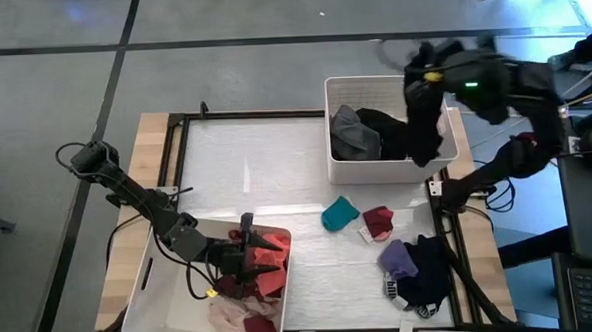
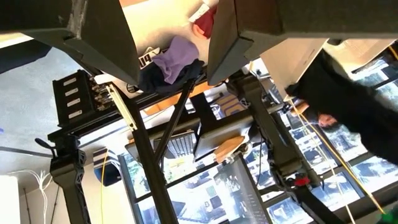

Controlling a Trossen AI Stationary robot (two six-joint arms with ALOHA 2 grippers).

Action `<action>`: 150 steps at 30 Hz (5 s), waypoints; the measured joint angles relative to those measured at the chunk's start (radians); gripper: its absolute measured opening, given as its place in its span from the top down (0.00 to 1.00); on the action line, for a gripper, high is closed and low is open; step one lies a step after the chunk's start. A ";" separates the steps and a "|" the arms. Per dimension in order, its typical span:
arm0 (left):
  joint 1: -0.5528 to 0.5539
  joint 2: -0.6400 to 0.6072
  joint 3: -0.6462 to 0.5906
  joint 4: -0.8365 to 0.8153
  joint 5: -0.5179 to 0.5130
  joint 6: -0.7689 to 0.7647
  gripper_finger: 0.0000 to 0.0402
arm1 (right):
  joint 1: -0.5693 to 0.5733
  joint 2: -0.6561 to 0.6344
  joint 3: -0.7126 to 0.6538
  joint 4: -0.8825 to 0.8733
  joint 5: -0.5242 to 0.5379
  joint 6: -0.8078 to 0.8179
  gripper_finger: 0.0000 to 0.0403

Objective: Sort clothes
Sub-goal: Put the black boxer into the top white bin, then put the red sock into the bottom white bin

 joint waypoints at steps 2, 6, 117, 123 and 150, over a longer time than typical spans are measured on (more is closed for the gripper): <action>0.000 0.000 0.000 0.000 0.000 -0.006 0.55 | -0.047 0.032 -0.004 -0.081 -0.044 0.047 0.96; -0.001 0.000 0.000 0.000 0.000 -0.009 0.55 | -0.129 0.024 -0.132 -0.054 -0.141 0.054 0.96; 0.011 0.000 0.000 0.013 0.000 -0.041 0.55 | 0.665 -0.025 -1.613 0.913 -0.718 0.506 0.93; -0.012 -0.025 0.000 0.021 -0.013 -0.038 0.55 | 0.665 -0.025 -1.405 0.833 -0.711 0.419 0.98; -0.171 -0.134 0.001 -0.067 -0.424 -0.032 0.55 | 0.564 0.243 -1.112 1.981 -0.941 -0.124 0.93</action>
